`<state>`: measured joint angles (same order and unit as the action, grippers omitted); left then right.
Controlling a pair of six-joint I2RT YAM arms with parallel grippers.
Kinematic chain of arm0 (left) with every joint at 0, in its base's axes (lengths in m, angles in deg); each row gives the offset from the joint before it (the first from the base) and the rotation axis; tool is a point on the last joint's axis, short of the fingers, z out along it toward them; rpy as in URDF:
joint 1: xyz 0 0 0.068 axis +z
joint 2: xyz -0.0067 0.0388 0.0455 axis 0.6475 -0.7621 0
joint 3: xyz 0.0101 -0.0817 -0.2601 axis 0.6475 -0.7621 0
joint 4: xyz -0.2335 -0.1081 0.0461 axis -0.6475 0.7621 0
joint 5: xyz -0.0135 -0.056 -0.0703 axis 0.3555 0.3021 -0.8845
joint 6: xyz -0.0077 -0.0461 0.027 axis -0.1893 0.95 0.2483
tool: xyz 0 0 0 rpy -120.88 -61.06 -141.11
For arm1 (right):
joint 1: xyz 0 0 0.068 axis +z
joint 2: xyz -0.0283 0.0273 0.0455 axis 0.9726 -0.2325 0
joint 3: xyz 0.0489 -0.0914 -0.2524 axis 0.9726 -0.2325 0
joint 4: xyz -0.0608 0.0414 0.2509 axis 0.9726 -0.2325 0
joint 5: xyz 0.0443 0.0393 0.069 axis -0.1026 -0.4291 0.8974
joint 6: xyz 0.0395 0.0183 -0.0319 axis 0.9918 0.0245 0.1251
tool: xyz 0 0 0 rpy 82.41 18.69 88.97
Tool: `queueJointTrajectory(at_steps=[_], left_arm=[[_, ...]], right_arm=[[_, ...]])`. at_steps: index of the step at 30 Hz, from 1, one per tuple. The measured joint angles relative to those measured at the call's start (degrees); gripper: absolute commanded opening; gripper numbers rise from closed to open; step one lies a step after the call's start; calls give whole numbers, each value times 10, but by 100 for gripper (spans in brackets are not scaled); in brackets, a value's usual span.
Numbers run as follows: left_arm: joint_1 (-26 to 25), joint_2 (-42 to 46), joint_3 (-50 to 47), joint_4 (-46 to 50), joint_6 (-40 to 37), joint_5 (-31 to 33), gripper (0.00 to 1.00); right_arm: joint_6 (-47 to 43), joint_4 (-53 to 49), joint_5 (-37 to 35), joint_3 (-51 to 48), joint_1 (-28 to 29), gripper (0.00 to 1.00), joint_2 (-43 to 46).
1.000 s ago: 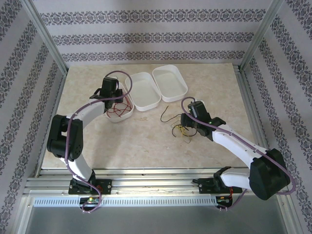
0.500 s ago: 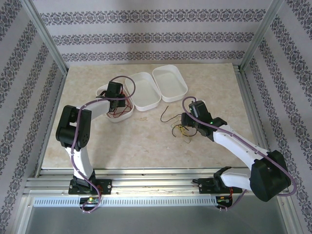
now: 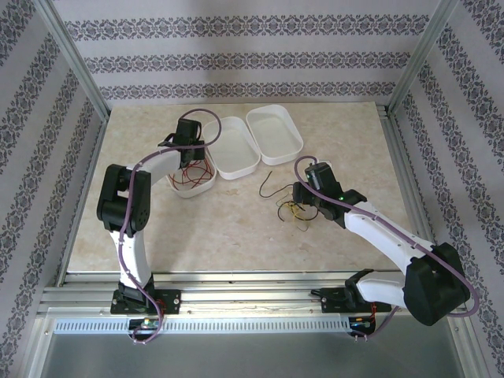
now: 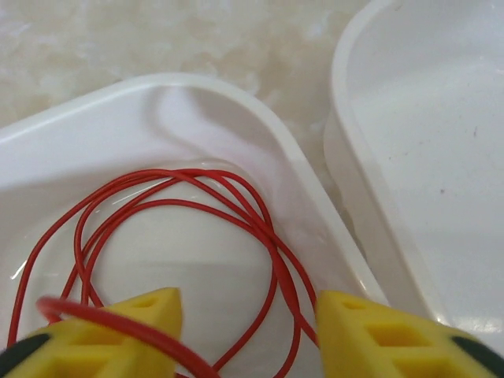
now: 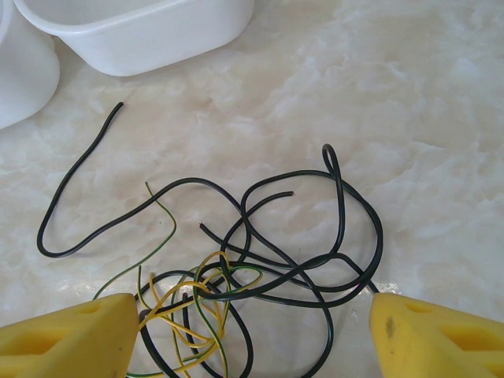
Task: Untangle the cables
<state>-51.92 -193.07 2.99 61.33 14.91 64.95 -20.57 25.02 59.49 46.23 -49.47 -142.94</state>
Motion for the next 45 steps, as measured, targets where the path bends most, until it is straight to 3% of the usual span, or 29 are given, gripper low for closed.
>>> queueJointTrajectory(at_steps=[7, 12, 27, 30, 33, 35, 45], left_arm=[[0, 1, 17, 43, 5, 9, 79], [0, 19, 18, 87, 19, 20, 99], [0, 139, -13, 133, 41, 55, 96], [0, 139, -13, 148, 40, 65, 85], [0, 139, -13, 157, 41, 69, 64], [0, 139, -13, 161, 41, 69, 58], [-28, 140, -13, 161, 45, 63, 66]], right_arm=[[0, 0, 0, 0, -4, 78, 0], [0, 0, 0, 0, -7, 78, 0], [0, 0, 0, 0, -7, 78, 0], [0, 0, 0, 0, -7, 78, 0], [0, 0, 0, 0, -7, 78, 0], [0, 0, 0, 0, -7, 78, 0], [3, -8, 1, -2, -28, 78, 12]])
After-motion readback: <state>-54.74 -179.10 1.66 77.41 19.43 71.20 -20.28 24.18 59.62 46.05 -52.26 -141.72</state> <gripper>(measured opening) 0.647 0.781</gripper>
